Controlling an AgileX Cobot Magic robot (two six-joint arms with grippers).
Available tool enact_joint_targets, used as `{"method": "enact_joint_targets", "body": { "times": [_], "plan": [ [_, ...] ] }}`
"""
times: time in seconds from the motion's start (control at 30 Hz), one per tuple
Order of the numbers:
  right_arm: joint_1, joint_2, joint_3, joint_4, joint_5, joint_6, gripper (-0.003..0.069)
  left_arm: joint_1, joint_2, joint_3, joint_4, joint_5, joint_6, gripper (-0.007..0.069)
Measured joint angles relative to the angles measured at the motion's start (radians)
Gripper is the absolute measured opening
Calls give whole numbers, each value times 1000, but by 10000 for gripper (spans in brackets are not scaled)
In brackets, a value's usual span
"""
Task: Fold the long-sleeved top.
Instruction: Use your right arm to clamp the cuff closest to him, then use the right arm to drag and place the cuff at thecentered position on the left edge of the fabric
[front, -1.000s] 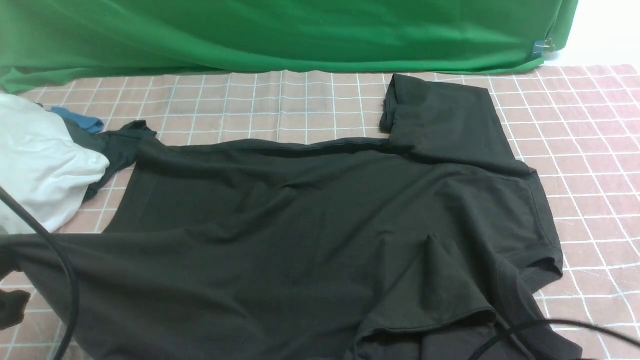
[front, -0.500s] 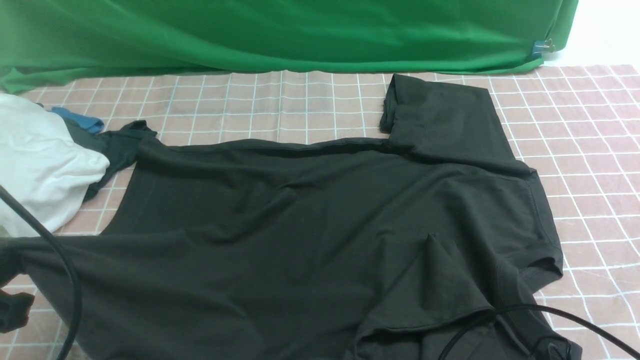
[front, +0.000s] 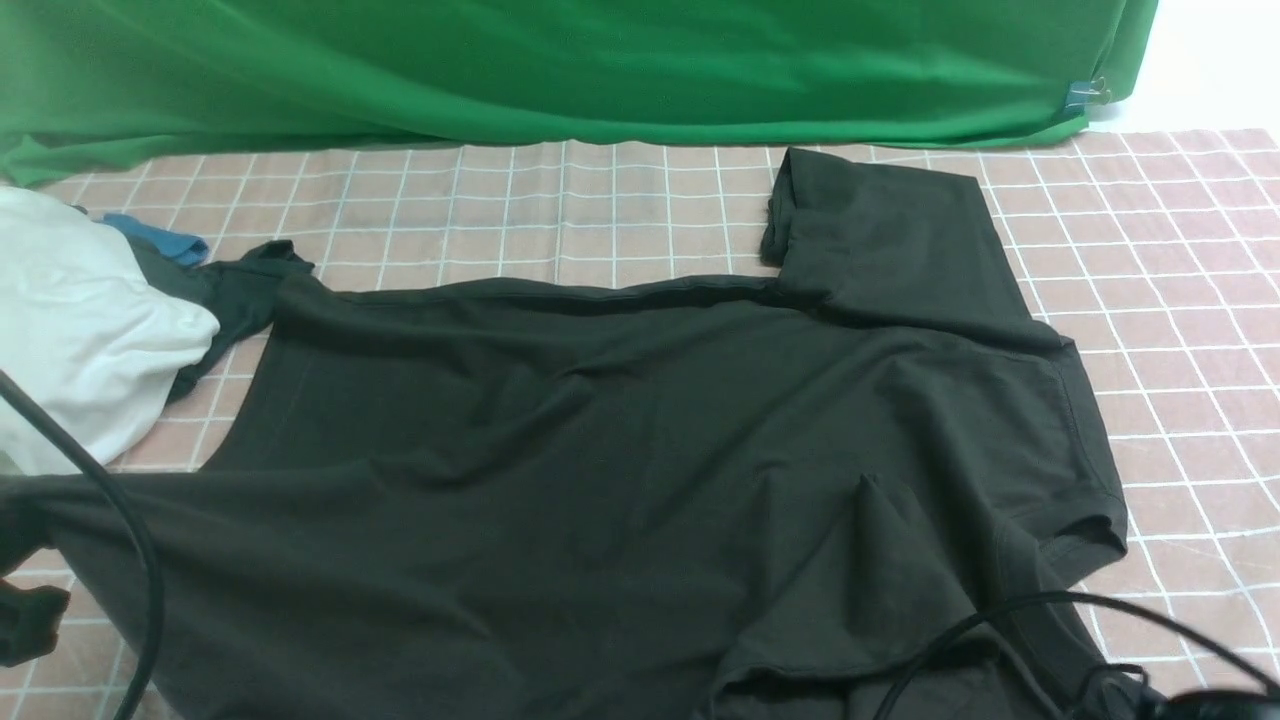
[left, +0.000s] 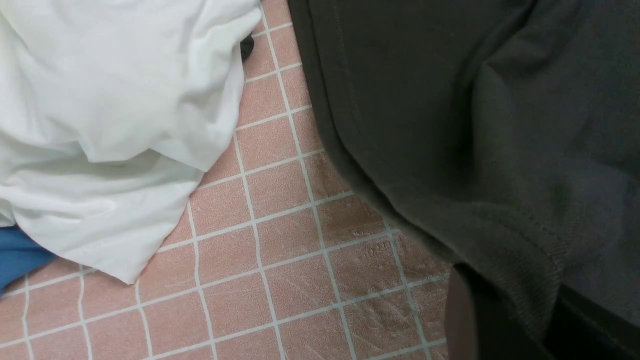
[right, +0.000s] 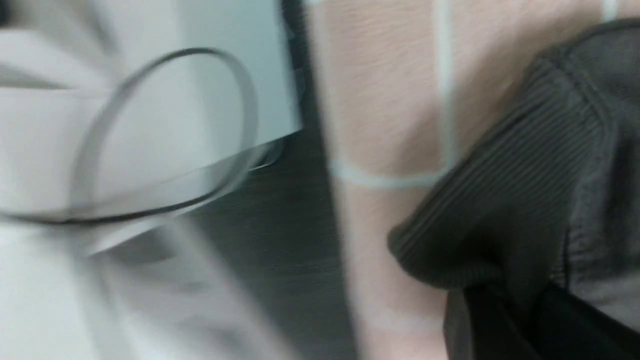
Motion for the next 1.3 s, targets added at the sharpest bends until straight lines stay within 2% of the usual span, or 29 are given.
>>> {"method": "enact_joint_targets", "body": {
  "times": [0.1,0.17,0.2,0.23,0.27,0.33,0.43,0.53,0.63,0.67,0.77,0.9,0.97,1.1,1.13,1.3],
  "plan": [
    [0,-109,-64,199,213,-63,97,0,0,0,0,0,0,38],
    [1,-150,-77,254,249,-68,97,0,0,0,0,2,0,38],
    [1,-213,-90,335,276,-79,97,0,0,0,0,9,0,38],
    [1,-221,-91,344,279,-80,97,0,0,0,0,9,0,38],
    [1,-275,-94,411,293,-84,97,0,0,0,0,22,0,38],
    [1,-323,-95,461,303,-55,97,0,0,0,0,41,0,38],
    [1,-358,-98,455,309,22,97,0,0,0,0,64,5,38],
    [1,-368,-119,240,316,216,97,0,0,0,3,87,6,38],
    [0,-356,-149,8,319,339,97,0,0,0,3,90,6,38],
    [-8,-338,-182,-125,319,386,97,0,0,0,4,90,6,38],
    [-47,-279,-264,-294,306,381,97,0,0,0,4,90,6,38],
    [-109,-199,-360,-395,233,308,97,0,0,0,4,90,8,38],
    [-174,-122,-440,-450,127,232,97,0,0,0,4,93,8,38],
    [-272,-6,-544,-474,-61,117,97,0,0,0,4,112,9,38],
    [-277,-6,-549,-474,-61,117,97,0,0,0,4,113,9,38],
    [-363,120,-632,-481,-266,14,97,0,0,0,4,149,10,38]
  ]
}}
